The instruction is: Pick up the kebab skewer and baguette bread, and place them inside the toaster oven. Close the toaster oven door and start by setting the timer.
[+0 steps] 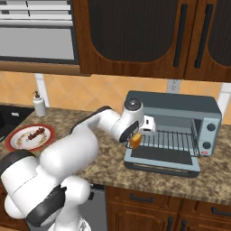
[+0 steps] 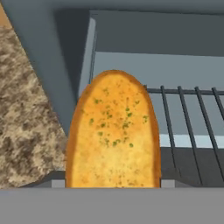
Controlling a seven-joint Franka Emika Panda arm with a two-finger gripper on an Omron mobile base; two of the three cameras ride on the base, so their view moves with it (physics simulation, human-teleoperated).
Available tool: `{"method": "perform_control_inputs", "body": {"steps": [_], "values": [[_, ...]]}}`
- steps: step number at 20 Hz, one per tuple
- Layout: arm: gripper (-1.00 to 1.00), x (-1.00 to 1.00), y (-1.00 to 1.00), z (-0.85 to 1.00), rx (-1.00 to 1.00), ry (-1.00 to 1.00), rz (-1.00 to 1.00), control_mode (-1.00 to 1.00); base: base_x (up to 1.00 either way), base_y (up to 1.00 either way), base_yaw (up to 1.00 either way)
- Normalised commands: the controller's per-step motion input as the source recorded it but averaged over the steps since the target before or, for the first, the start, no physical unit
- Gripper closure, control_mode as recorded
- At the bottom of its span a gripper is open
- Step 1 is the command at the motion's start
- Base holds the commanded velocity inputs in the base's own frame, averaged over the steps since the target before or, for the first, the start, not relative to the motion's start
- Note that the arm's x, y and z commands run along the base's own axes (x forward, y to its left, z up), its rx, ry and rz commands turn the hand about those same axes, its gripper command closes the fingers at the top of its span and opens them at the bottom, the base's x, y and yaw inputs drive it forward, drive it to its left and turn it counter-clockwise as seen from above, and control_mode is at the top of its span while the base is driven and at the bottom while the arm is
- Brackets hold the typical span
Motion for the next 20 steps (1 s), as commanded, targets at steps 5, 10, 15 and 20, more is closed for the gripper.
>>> {"method": "perform_control_inputs", "body": {"steps": [5,10,15,20], "values": [[1.0,0.38,-0.41,-0.01,0.0,0.0,0.0,-1.0,0.0,0.0,0.0],[1.0,0.24,-0.29,-0.12,0.0,0.0,0.0,-1.0,0.0,0.0,0.0],[1.0,0.01,0.0,-0.35,0.0,0.0,0.0,-1.0,0.0,0.0,0.0],[1.0,0.15,0.0,-0.22,0.0,0.0,0.0,-1.0,0.0,0.0,0.0]]}}
